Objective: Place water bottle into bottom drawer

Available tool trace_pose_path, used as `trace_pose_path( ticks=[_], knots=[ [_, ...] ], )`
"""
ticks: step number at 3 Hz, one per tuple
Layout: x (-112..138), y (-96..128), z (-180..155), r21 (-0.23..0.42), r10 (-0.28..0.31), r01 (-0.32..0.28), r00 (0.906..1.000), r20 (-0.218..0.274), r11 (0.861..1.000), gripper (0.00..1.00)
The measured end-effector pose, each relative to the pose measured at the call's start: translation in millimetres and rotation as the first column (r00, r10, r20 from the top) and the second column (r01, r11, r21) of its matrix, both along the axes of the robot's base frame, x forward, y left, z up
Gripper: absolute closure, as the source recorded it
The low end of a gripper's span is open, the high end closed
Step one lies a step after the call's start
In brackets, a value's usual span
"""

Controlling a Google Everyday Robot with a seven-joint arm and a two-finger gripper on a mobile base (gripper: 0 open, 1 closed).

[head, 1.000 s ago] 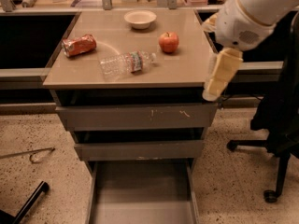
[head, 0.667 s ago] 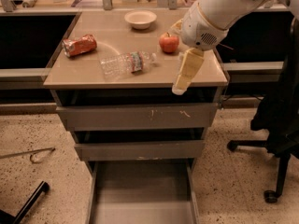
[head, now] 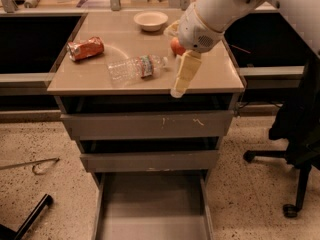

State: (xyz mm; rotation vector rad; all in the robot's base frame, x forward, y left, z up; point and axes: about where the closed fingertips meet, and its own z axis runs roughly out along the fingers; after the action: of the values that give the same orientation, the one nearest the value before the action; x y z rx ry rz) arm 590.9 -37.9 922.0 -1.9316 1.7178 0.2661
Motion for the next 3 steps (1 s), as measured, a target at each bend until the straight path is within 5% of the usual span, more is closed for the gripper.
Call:
trace_pose_path(
  ticks=[1, 2, 3],
  knots=[
    [42.6, 52.7, -22.0, 0.027, 0.117, -0.117, 0.9931, 0.005, 0.993, 0.0],
    [83.2, 118.6, -45.4, 0.044, 0.235, -0.235, 0.972, -0.002, 0.971, 0.0],
    [83.3, 118.6, -45.4, 0.044, 0.235, -0.235, 0.972, -0.002, 0.971, 0.0]
  ],
)
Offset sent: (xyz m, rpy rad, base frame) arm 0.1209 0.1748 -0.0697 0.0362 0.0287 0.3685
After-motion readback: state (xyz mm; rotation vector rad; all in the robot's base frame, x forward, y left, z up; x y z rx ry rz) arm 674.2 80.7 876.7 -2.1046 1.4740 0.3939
